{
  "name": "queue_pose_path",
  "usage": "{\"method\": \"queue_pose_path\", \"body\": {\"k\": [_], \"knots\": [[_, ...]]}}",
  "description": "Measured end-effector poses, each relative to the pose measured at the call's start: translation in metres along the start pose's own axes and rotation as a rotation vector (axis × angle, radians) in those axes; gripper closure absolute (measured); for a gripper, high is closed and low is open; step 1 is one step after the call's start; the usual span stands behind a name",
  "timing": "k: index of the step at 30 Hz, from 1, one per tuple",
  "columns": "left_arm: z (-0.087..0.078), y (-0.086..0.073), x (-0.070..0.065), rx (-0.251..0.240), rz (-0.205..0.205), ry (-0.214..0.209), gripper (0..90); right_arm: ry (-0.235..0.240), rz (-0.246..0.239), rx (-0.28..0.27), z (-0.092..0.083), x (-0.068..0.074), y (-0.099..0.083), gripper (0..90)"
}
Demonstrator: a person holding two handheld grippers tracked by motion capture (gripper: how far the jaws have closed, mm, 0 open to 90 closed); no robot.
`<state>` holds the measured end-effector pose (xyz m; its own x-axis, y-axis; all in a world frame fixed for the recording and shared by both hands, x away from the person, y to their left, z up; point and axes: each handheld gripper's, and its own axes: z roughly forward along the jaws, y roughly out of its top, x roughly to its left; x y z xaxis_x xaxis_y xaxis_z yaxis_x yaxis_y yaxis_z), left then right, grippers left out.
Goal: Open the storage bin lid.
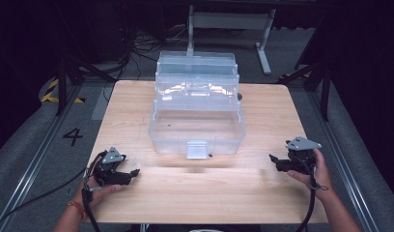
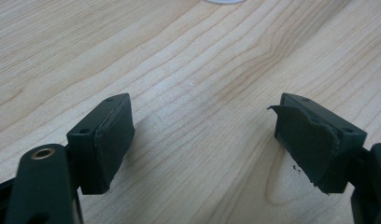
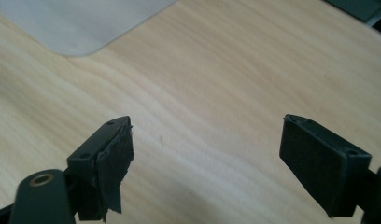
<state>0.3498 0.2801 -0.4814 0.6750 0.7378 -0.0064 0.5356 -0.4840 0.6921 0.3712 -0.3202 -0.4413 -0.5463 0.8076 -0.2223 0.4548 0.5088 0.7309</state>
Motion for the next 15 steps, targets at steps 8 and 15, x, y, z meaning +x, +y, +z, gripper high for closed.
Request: {"method": "queue_pose_path", "body": {"k": [8,15], "knots": [[0.000,0.000,0.000,0.000,0.000,0.000,20.3,0.064,0.065,0.038,-0.002,0.001,-0.037,18.1],[0.000,0.000,0.000,0.001,-0.001,0.001,20.2,0.110,0.146,0.006,-0.003,0.002,-0.063,17.6]]}}
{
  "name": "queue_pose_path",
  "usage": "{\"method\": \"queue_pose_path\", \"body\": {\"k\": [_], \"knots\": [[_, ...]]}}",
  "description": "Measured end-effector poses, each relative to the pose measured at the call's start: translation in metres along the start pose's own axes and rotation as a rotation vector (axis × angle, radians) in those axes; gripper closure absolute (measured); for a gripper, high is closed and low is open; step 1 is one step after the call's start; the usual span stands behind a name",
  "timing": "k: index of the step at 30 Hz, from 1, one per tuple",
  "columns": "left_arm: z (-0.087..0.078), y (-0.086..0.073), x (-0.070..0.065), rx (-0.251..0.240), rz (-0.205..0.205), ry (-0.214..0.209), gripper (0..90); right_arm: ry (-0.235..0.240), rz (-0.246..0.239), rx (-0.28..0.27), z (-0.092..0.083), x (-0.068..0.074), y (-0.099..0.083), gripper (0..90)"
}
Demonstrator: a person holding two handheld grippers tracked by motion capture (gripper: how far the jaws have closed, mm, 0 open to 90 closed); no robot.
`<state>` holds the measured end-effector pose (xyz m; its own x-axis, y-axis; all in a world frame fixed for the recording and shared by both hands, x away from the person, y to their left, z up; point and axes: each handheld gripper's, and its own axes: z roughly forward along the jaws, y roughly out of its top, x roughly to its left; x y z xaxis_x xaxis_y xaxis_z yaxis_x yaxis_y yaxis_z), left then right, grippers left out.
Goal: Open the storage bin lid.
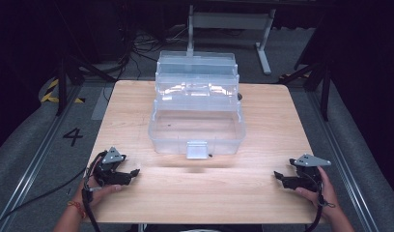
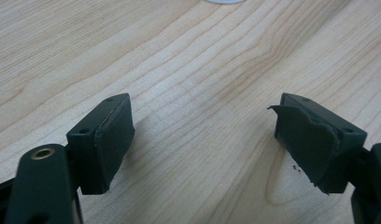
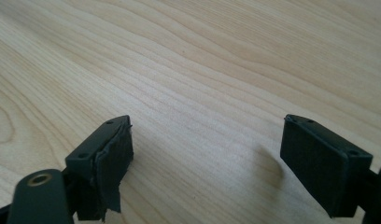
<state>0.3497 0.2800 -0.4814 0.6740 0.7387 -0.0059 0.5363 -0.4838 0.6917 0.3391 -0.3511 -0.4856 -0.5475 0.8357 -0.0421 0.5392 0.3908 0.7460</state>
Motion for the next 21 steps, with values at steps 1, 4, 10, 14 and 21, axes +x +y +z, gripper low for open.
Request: {"method": "queue_pose_path", "body": {"k": [1,4,10,14,21], "knots": [[0.0001,0.0000,-0.0001,0.000,-0.001,0.000,20.1,0.010,0.014,0.002,-0.0005,-0.0013,-0.0013,17.5],[0.0002,0.0001,0.0000,0.001,-0.002,-0.001,19.9,0.032,0.035,0.010,-0.0011,-0.0044,-0.0025,17.3],[0.0000,0.0002,-0.0001,0.002,-0.002,0.000,19.8,0.021,0.043,0.011,-0.0013,-0.0034,-0.0029,16.9],[-0.0002,0.0003,-0.0007,0.007,-0.005,0.003,19.6,0.019,0.046,0.012,-0.0014,-0.0033,-0.0030,16.7],[0.0002,0.0006,-0.0002,0.007,0.000,0.000,18.5,0.016,0.051,0.014,-0.0016,-0.0031,-0.0031,16.5]]}}
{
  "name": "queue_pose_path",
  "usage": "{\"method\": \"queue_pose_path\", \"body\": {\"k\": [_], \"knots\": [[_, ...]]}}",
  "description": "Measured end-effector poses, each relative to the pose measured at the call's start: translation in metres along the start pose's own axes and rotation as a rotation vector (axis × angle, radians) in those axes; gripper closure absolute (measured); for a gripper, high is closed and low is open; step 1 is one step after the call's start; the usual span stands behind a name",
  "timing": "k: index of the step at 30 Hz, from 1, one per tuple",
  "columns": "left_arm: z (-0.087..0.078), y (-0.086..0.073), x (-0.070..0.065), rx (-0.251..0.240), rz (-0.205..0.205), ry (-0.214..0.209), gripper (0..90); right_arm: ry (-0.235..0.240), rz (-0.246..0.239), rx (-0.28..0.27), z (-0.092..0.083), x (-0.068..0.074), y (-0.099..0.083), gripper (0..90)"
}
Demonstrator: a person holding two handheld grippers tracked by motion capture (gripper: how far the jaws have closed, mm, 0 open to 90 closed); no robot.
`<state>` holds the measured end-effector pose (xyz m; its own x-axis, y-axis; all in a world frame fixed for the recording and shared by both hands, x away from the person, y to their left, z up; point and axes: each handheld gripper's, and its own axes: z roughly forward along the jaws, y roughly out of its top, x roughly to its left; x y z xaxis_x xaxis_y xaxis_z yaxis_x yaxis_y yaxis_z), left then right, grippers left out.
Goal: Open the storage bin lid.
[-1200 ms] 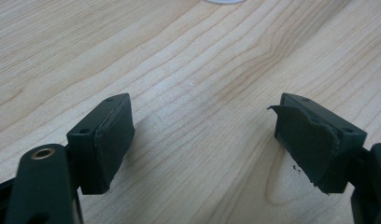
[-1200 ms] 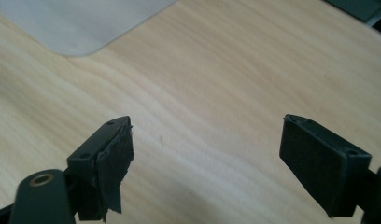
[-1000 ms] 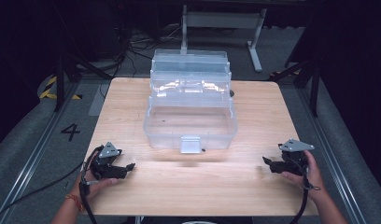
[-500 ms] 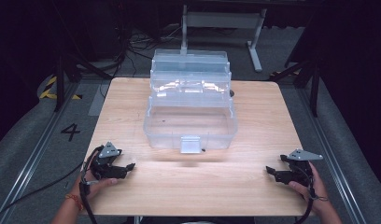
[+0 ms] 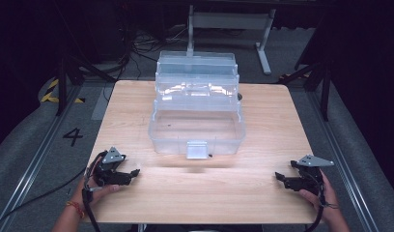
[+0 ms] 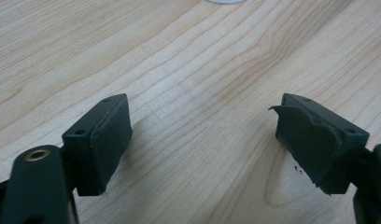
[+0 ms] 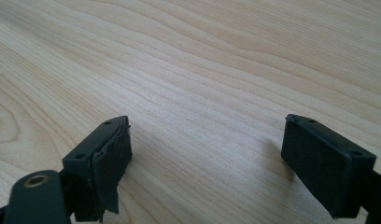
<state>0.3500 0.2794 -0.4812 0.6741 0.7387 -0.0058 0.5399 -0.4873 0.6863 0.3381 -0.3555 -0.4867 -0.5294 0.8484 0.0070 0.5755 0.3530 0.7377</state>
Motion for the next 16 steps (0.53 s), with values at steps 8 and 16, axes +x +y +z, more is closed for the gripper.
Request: {"method": "queue_pose_path", "body": {"k": [8,16], "knots": [[-0.0001,0.0005,0.0000,0.009,-0.001,0.003,16.0,-0.007,0.006,0.002,0.0000,-0.0003,-0.0001,14.5],[0.0005,0.0008,0.0008,0.007,0.002,0.010,15.0,-0.019,0.015,0.006,0.0001,-0.0009,-0.0002,12.3]]}}
